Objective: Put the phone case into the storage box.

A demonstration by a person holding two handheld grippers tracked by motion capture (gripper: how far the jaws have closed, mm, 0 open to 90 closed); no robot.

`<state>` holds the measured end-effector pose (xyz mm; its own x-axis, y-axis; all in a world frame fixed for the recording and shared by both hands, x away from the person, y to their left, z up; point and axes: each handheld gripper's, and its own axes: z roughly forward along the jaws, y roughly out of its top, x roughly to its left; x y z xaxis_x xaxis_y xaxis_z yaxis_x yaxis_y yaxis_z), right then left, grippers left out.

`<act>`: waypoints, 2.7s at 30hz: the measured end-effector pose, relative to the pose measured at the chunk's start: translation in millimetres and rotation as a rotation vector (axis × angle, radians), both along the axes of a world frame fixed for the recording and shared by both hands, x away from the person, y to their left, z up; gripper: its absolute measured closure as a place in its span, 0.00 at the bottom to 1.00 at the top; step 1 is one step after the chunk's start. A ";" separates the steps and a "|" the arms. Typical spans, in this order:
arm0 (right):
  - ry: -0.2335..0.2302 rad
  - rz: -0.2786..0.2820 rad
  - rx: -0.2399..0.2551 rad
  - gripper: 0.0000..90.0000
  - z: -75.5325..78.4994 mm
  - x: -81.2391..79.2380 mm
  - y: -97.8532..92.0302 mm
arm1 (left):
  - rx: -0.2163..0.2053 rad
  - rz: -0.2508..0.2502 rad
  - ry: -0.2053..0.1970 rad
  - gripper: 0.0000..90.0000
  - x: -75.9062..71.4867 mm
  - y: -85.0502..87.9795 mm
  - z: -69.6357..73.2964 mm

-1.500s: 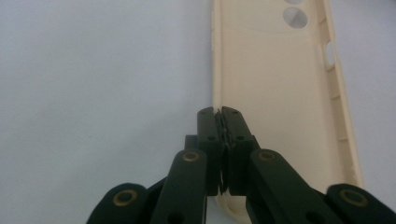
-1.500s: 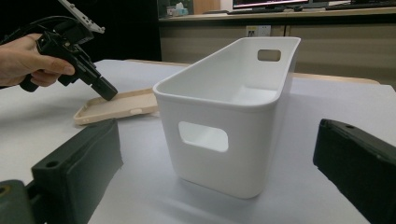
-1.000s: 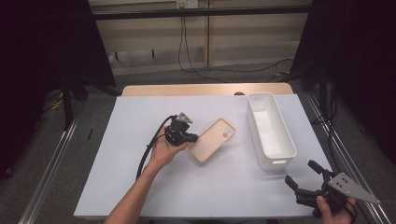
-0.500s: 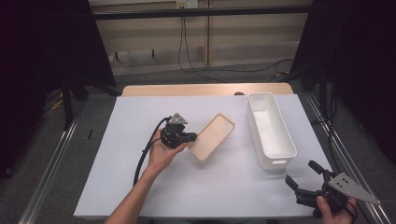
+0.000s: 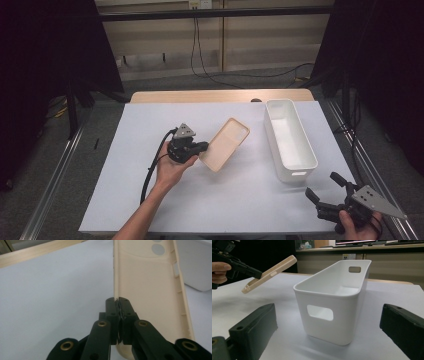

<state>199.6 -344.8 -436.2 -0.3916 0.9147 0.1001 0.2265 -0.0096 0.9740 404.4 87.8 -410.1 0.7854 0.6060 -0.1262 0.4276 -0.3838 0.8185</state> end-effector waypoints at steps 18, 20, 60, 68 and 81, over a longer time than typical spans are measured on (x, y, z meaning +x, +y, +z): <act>0.016 0.014 0.013 0.00 1.3 -0.9 4.9 | -0.101 0.002 -0.086 0.98 -31.8 11.4 16.7; 0.016 0.018 0.013 0.00 2.8 -0.9 6.8 | -0.121 -0.001 -0.078 0.98 -35.6 13.7 16.8; 0.009 0.270 0.039 0.11 55.4 48.9 99.9 | -0.160 -0.055 -0.164 0.97 -84.7 2.1 15.0; 0.019 0.283 0.028 0.29 65.3 64.3 118.2 | -0.162 -0.065 -0.173 0.98 -86.5 -5.0 16.1; 0.035 0.290 0.033 0.50 63.2 76.7 131.9 | -0.156 -0.065 -0.188 0.97 -88.1 -6.7 16.3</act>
